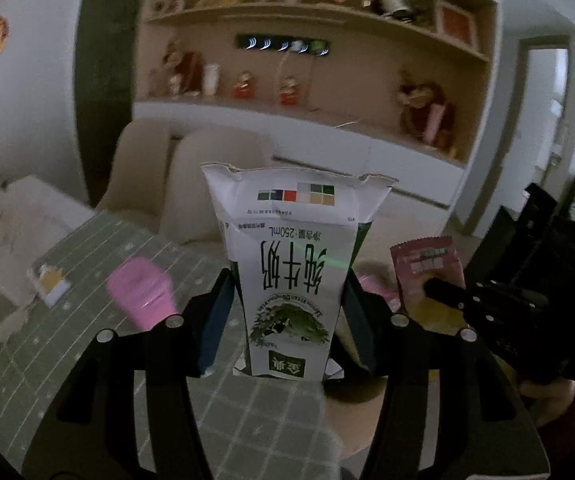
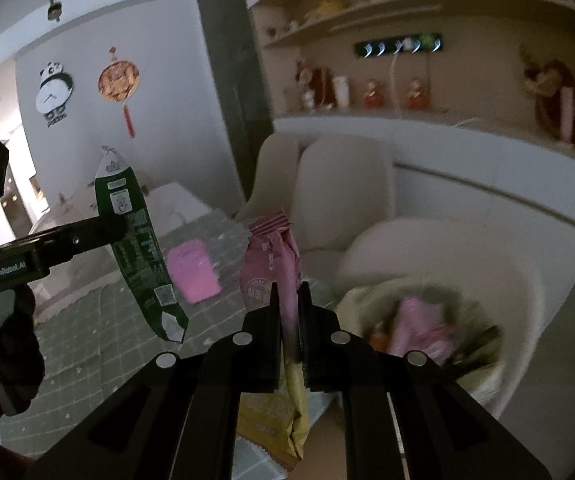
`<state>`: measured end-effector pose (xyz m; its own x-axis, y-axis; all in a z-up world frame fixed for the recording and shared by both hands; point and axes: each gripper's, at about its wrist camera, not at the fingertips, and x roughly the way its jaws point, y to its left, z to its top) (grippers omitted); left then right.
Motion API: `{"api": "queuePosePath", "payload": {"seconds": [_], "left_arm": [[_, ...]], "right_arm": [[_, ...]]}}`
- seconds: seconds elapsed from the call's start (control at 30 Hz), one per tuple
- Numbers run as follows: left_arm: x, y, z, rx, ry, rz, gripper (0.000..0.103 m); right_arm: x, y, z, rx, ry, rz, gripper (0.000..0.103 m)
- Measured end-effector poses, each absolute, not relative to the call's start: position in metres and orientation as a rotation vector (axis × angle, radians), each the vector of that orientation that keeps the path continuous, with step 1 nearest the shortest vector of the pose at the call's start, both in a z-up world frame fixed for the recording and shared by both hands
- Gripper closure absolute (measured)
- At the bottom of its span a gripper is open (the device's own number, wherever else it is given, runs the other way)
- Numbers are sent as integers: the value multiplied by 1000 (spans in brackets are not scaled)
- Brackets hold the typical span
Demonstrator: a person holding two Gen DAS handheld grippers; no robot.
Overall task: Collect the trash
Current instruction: 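Carry the milk carton and yellow snack bag over the bin with both tools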
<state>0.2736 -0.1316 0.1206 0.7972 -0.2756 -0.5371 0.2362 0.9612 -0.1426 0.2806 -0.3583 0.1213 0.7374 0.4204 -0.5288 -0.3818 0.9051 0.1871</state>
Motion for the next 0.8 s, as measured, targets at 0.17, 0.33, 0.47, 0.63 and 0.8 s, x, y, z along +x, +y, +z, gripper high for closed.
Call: {"api": "queuePosePath", "payload": {"seconds": [0.17,0.33,0.47,0.63,0.8], "left_arm": [[294,-164,135,-122,568,-389,52],[329,-198,135,-191,575,-480,52],[369,-234,113,-213,634,-536,52],[424,-284,66,-170,732,-577,52],[469,-341,-17,-4,989,-590,52]], "right_arm": [[279,-406,134,82,572,343,94],[284,-460,129,125,585,231,94],[292,-495,121,172,606,158,94],[305,-521,105,201,634,92,94],[324,-536,86,218,680,52,94]]}}
